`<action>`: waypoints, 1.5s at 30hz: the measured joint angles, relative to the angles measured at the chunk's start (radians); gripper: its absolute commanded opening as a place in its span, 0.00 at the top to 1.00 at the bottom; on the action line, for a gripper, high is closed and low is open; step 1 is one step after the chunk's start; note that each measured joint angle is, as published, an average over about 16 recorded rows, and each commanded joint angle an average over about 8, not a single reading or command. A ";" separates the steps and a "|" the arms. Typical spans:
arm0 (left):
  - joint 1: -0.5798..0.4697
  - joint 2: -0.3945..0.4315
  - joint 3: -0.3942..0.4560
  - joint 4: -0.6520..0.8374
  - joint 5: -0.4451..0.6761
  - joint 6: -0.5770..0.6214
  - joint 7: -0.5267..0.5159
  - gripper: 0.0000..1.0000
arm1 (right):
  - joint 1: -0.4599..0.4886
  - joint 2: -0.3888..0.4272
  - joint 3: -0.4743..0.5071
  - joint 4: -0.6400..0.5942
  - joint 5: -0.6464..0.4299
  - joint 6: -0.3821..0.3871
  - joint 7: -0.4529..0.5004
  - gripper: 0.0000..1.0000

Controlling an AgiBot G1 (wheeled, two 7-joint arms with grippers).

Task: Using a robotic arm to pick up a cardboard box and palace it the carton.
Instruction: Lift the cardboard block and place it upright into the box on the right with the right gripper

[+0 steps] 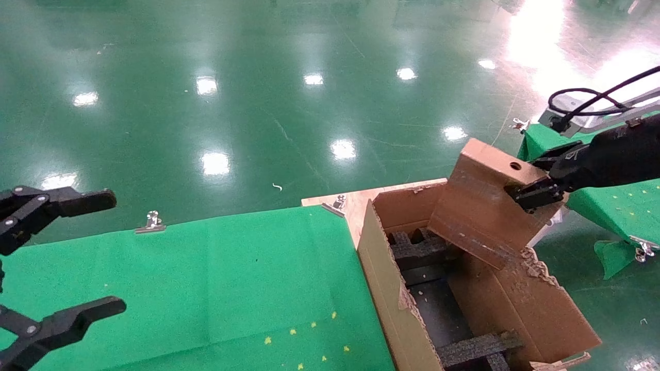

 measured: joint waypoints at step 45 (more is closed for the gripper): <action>0.000 0.000 0.000 0.000 0.000 -0.001 0.000 0.00 | -0.162 0.132 -0.146 0.558 -0.382 0.304 1.164 1.00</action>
